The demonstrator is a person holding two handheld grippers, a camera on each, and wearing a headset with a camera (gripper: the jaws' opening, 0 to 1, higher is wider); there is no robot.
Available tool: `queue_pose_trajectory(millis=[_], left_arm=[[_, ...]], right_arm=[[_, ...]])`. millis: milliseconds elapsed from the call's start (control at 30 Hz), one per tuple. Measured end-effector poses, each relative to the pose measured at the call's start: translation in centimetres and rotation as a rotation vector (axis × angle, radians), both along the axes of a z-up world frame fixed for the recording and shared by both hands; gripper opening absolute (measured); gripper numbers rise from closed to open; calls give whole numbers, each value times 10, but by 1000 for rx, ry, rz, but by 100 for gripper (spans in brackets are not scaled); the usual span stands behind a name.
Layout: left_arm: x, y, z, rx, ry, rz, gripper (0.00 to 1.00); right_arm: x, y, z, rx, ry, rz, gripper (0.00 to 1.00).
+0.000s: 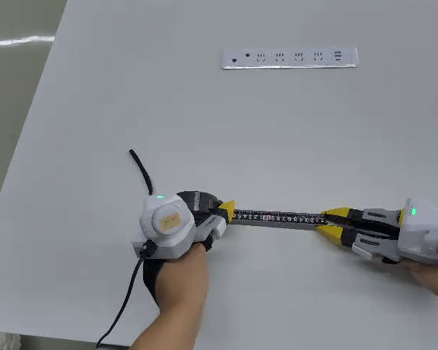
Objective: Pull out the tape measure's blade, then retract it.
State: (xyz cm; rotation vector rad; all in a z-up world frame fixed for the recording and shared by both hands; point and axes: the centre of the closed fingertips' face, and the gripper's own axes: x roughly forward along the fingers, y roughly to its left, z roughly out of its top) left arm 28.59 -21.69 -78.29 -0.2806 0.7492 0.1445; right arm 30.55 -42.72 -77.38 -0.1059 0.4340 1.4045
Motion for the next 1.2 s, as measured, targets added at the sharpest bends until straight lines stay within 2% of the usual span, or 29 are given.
queue_pose_trajectory(millis=[667, 1200], left_arm=[[0, 0, 0, -7, -3, 1, 72], [0, 0, 1, -14, -2, 5, 72]], right_arm=[[-2, 28, -1, 0, 2, 37, 11], [0, 39, 0, 2, -2, 47, 11]])
